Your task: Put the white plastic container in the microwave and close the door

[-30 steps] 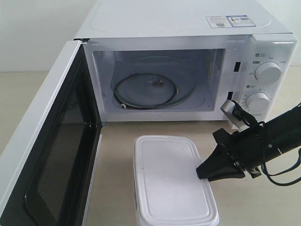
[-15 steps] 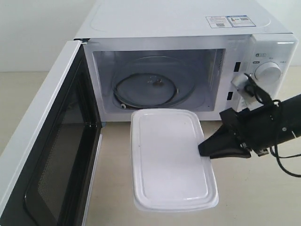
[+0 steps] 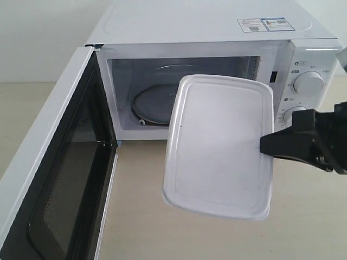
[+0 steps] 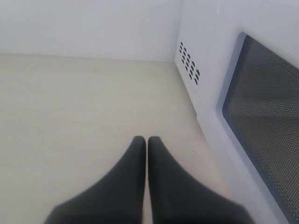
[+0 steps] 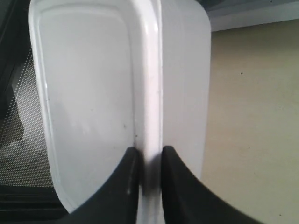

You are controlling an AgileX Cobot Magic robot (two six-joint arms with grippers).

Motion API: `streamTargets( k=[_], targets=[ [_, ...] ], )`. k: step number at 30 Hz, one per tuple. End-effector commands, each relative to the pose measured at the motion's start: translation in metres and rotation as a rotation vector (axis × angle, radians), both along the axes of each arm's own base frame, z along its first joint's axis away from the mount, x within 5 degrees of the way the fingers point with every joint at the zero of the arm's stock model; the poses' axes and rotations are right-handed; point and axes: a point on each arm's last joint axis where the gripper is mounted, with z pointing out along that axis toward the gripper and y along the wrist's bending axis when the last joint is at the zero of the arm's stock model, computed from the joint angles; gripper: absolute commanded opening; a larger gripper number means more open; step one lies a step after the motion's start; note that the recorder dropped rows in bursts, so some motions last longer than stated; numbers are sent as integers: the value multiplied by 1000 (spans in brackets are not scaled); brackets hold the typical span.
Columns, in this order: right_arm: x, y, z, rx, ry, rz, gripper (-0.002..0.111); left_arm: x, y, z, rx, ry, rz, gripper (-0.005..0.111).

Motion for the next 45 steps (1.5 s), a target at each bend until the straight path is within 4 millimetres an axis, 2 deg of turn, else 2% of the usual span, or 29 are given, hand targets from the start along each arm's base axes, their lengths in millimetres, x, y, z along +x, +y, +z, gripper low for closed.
streamTargets(
  k=[1, 13, 22, 28, 37, 45],
  targets=[
    [-12, -2, -8, 21, -30, -70, 0, 0, 0, -1, 5, 0, 3, 4],
    [-37, 3, -43, 29, 57, -3, 0, 0, 0, -1, 5, 0, 3, 4],
    [-44, 11, -40, 98, 55, 93, 0, 0, 0, -1, 5, 0, 3, 4],
    [-47, 17, -42, 66, 58, 137, 0, 0, 0, -1, 5, 0, 3, 4],
    [-50, 44, -54, -94, 110, 30, 0, 0, 0, -1, 5, 0, 3, 4],
    [-61, 66, -55, -133, 89, -97, 0, 0, 0, -1, 5, 0, 3, 4]
  ],
)
